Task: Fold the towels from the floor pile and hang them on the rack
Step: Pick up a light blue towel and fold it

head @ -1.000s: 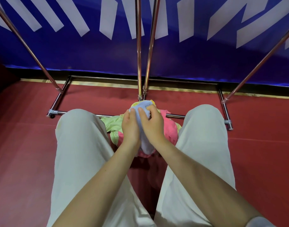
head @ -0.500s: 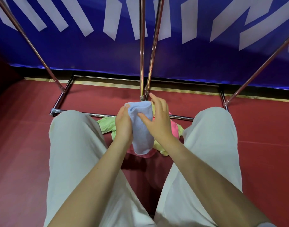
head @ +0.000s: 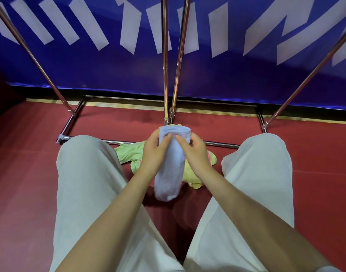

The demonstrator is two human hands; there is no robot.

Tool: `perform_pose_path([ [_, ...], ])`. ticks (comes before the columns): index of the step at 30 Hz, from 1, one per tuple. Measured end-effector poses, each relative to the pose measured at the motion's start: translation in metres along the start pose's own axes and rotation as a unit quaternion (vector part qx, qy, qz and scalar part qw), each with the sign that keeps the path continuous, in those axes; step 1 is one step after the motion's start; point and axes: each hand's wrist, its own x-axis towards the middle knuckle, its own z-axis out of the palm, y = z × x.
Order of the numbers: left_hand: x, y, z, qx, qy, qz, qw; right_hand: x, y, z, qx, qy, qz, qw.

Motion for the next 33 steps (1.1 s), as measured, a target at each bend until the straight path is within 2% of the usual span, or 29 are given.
perform_pose_path([
  [5, 0.001, 0.007, -0.005, -0.107, 0.039, -0.032, 0.993, 0.001, 0.002, -0.006, -0.043, -0.068, -0.029, 0.996],
  [11, 0.005, 0.017, -0.017, -0.165, 0.084, -0.042, 0.982, -0.003, 0.032, 0.003, -0.127, -0.144, 0.049, 0.98],
  [14, 0.009, 0.019, -0.023, -0.199, 0.12, -0.064, 0.971, -0.006, 0.049, 0.01, -0.126, -0.186, 0.105, 0.969],
  [19, 0.014, 0.014, -0.035, -0.26, 0.137, -0.11, 0.949, -0.016, 0.07, 0.015, -0.152, -0.257, 0.143, 0.944],
  [26, 0.017, 0.013, -0.05, -0.322, 0.132, -0.137, 0.928, -0.018, 0.072, 0.03, -0.104, -0.271, 0.206, 0.935],
  [33, 0.015, 0.015, -0.058, -0.354, 0.114, -0.135, 0.918, -0.02, 0.1, 0.029, -0.182, -0.257, 0.193, 0.929],
])
